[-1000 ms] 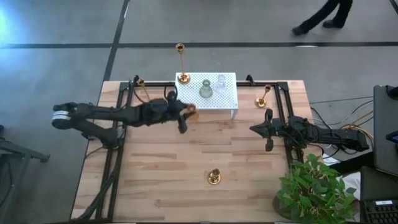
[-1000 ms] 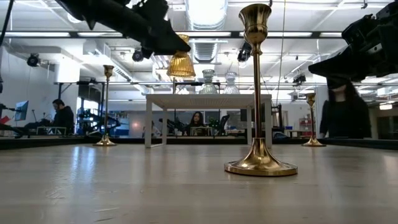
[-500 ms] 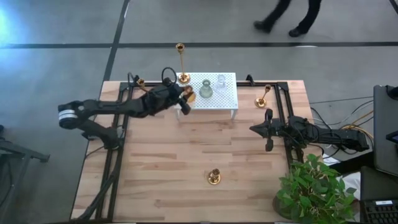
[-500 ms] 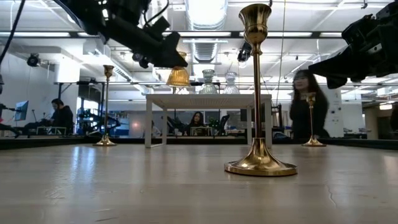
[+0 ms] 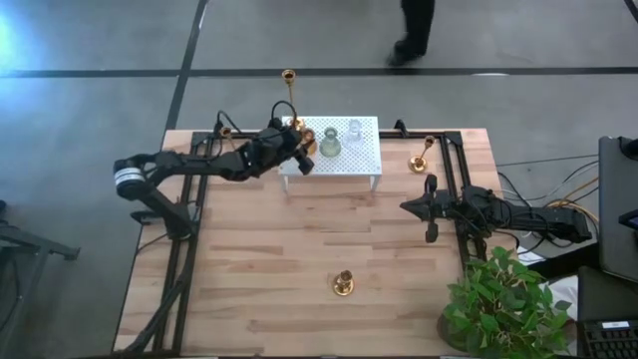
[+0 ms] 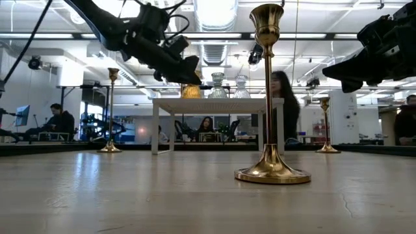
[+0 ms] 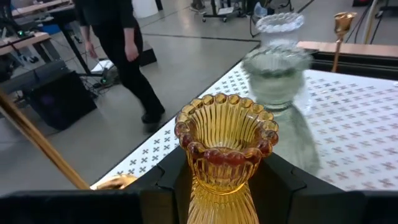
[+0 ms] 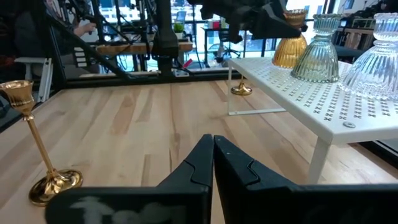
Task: Pick & Place candle stick holders
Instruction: Put the yellow glass candle holder on the shelf
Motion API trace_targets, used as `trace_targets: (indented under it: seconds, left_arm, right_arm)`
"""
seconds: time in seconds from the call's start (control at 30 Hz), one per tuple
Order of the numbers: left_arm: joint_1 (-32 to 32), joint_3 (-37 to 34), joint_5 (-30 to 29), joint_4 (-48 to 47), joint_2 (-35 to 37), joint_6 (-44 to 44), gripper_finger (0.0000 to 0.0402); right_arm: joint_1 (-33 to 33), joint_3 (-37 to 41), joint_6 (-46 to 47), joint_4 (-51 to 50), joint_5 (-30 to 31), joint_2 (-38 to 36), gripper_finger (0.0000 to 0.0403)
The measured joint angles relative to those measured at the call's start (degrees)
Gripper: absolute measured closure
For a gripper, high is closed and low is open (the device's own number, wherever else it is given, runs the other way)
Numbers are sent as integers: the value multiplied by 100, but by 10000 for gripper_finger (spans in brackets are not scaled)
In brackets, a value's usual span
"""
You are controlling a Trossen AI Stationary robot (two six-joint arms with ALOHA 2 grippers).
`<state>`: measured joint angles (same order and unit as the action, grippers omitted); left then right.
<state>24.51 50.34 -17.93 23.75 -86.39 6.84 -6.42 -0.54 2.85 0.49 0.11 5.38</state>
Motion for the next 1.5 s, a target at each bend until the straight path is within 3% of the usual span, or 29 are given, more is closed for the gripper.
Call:
trace_targets:
  seconds: [1.4, 1.5]
  left_arm:
    - [429, 3, 509, 901, -488, -263, 272]
    - [429, 3, 500, 898, -488, -265, 249]
  right_arm:
    - [0, 0, 6, 1, 1, 1, 394]
    - [1, 0, -1, 1, 1, 1, 394]
